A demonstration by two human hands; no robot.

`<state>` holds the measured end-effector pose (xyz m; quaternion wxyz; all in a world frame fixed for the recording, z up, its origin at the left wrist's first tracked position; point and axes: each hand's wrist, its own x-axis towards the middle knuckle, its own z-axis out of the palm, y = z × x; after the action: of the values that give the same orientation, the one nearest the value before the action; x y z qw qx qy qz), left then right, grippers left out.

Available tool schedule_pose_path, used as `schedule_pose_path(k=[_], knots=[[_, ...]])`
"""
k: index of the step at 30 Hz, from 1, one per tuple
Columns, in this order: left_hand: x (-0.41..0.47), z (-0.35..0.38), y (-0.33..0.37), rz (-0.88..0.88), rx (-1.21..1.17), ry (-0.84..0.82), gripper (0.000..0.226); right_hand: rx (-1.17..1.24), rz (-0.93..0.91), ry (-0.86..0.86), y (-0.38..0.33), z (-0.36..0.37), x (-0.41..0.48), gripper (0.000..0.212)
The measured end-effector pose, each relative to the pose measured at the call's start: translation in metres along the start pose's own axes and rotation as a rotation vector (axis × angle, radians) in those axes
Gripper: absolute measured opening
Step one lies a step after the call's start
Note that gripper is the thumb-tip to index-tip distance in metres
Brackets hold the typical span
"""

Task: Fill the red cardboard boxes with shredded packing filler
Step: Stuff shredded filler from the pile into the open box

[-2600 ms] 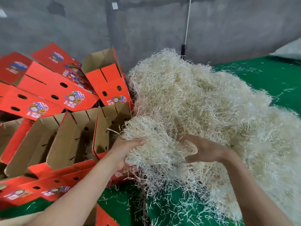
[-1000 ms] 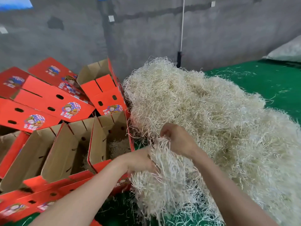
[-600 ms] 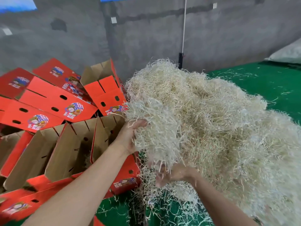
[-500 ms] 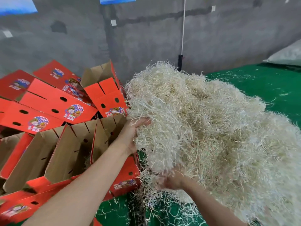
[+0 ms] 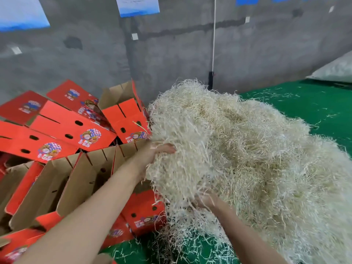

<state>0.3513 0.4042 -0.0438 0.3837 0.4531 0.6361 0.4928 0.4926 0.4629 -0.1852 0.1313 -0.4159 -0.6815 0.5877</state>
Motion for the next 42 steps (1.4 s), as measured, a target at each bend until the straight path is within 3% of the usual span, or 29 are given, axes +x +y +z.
schedule_pose_path(k=[3,5,7,9,11,12,14,16,18,21,24,27,29,31,32,34,37,40,42], knots=[[0.005,-0.01,-0.019,-0.043,0.425,-0.437,0.032,0.042,-0.09,0.151,-0.009,-0.026,0.006,0.024],[0.01,0.001,-0.042,-0.06,0.815,-0.652,0.034,0.038,-0.134,0.179,-0.02,-0.032,0.016,0.023],[0.017,0.018,-0.059,-0.07,1.042,-0.723,0.041,-0.033,-0.154,0.156,-0.029,-0.03,0.02,0.028],[0.022,0.031,-0.069,0.007,1.296,-0.646,0.032,-0.035,-0.177,0.159,-0.026,-0.031,0.025,0.028],[0.027,0.027,-0.065,0.203,1.472,-0.233,0.02,-0.004,-0.208,0.179,-0.017,-0.035,0.027,0.013],[0.029,0.021,-0.061,0.285,1.415,0.009,0.016,-0.031,-0.209,0.195,-0.012,-0.037,0.028,0.004],[0.034,0.008,-0.051,0.329,1.096,0.314,0.02,-0.144,-0.177,0.235,0.004,-0.042,0.034,0.021],[0.034,0.002,-0.036,0.253,0.577,0.41,0.014,-0.252,-0.102,0.265,0.02,-0.046,0.038,0.028],[0.029,0.001,-0.024,0.141,0.079,0.492,0.026,-0.382,-0.019,0.299,0.038,-0.051,0.043,0.025],[0.024,-0.003,-0.014,0.013,-0.289,0.543,0.029,-0.495,0.099,0.264,0.056,-0.053,0.043,0.028],[0.013,-0.014,-0.009,-0.087,-0.357,0.451,0.052,-0.546,0.079,0.122,0.029,-0.056,0.034,0.038],[-0.003,-0.031,-0.003,-0.12,-0.442,0.345,0.07,-0.561,-0.205,0.32,-0.036,-0.064,0.012,0.058],[-0.018,-0.046,0.002,-0.078,-0.506,0.264,0.072,-0.299,-0.481,0.487,-0.083,-0.06,-0.015,0.057],[-0.037,-0.062,0.005,-0.007,-0.483,0.201,0.058,0.119,-0.646,0.299,-0.117,-0.04,-0.043,0.05],[-0.048,-0.07,0.005,0.013,-0.439,0.18,0.043,0.244,-0.669,0.134,-0.127,-0.024,-0.055,0.044],[-0.073,-0.091,0.002,0.027,-0.366,0.18,0.008,0.244,-0.607,-0.137,-0.139,0.016,-0.076,0.045],[-0.113,-0.126,-0.015,0.086,-0.324,0.177,0.008,0.034,-0.543,-0.188,-0.144,0.081,-0.09,0.068],[-0.154,-0.157,-0.045,0.075,-0.311,0.208,0.02,0.084,-0.521,-0.299,-0.141,0.134,-0.089,0.072],[-0.178,-0.176,-0.064,0.019,-0.29,0.262,0.029,0.013,-0.4,-0.296,-0.144,0.169,-0.089,0.069]])
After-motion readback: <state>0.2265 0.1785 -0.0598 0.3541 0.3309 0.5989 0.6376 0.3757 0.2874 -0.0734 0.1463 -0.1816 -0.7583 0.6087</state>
